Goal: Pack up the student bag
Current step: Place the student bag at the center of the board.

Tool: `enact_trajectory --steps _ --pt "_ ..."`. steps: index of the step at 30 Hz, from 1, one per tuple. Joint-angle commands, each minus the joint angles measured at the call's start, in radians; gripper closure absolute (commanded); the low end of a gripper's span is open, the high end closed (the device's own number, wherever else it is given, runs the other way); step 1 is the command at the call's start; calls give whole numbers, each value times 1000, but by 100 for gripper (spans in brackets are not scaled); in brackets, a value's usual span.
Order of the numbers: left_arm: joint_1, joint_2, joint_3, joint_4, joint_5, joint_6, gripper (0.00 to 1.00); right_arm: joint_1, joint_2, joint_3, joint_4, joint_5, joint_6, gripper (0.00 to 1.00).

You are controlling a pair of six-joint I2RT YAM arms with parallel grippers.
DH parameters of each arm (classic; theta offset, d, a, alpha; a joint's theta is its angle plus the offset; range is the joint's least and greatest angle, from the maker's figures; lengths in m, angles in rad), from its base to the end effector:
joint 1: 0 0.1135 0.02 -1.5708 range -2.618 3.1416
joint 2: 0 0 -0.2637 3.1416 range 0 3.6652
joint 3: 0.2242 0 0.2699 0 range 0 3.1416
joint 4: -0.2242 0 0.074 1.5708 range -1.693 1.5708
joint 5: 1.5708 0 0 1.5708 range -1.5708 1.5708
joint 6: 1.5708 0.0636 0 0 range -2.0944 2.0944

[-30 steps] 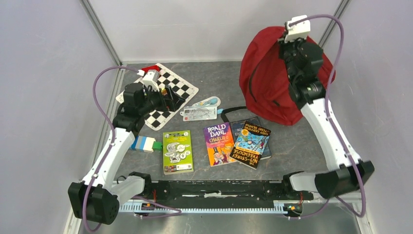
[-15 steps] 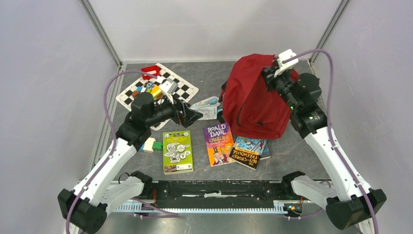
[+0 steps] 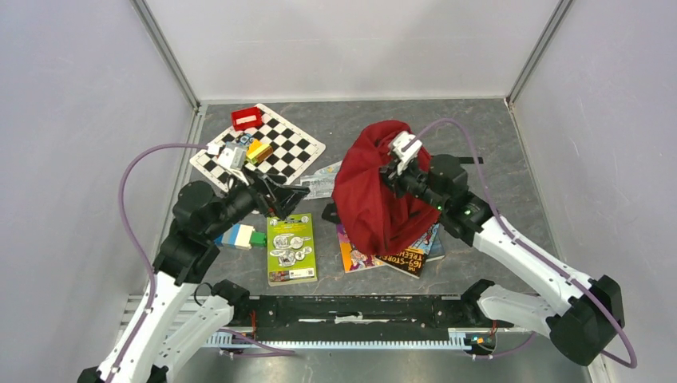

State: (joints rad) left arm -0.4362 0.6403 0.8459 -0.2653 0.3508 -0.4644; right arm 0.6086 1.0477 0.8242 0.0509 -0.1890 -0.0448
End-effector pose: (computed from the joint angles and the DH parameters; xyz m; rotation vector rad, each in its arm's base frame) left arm 0.1606 -0.0990 0.3755 0.2590 1.6985 -0.9652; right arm 0.2332 0.1771 0.3187 -0.7016 1.6311 0.5751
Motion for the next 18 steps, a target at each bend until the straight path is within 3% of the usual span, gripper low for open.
enact_trajectory --steps 1,3,5,6,7,8,11,18 --pt "-1 21 101 -184 -66 -66 0 70 32 -7 16 61 11 100" --pt "-1 55 104 -205 -55 -96 0 97 41 6 -7 75 7 84" --pt "-2 79 84 -204 -59 -117 0 110 43 24 -38 93 12 54" --pt "-1 90 72 -204 -82 -115 0 112 43 35 -48 102 17 26" --pt "-2 100 54 -213 -115 -110 0 111 43 45 -89 116 22 12" --pt "-1 111 38 -233 -185 -110 0 112 37 51 -115 142 31 4" --pt "-1 140 -12 -244 -305 -109 0 112 14 62 -173 219 43 2" --pt "-1 333 -46 -67 -216 -87 0 112 -96 7 -351 462 204 2"
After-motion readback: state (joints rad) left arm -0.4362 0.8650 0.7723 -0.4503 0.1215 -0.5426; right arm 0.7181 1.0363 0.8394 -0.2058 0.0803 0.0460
